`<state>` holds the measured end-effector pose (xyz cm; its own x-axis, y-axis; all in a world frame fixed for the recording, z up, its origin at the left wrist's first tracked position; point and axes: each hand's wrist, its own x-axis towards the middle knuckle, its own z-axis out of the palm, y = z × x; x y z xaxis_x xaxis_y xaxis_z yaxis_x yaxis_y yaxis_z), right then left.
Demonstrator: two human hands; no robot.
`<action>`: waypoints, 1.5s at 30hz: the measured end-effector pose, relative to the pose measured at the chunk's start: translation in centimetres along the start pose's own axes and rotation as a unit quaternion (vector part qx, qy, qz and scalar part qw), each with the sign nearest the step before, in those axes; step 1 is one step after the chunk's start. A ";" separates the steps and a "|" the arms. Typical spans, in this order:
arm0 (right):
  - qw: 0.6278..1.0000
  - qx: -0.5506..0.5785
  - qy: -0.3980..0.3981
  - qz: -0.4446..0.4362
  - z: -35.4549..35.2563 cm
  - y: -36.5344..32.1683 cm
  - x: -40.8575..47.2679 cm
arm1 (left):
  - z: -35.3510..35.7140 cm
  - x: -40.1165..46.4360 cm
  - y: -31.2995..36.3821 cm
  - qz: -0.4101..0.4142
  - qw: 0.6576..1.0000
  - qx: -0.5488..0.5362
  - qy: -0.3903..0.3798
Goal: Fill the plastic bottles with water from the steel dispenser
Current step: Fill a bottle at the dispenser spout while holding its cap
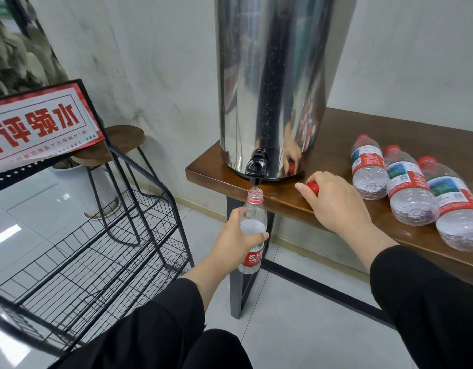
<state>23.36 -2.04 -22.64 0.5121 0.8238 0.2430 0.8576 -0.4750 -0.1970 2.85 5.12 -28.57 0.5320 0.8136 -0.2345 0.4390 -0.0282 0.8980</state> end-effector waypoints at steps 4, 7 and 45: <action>1.000 0.001 -0.001 0.002 0.0 -0.1 0.1 | 0.0 0.0 0.1 -0.002 1.000 -0.001 -0.001; 1.000 0.000 -0.001 0.002 0.0 0.0 0.0 | 0.1 -0.1 0.1 -0.002 1.000 -0.001 -0.001; 1.000 0.003 -0.002 0.006 0.1 0.0 0.1 | 0.4 0.3 -0.3 -0.001 1.000 -0.010 0.007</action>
<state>23.39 -1.92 -22.70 0.5215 0.8199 0.2364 0.8516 -0.4825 -0.2051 3.17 5.19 -29.07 0.5210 0.8214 -0.2320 0.4251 -0.0140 0.9051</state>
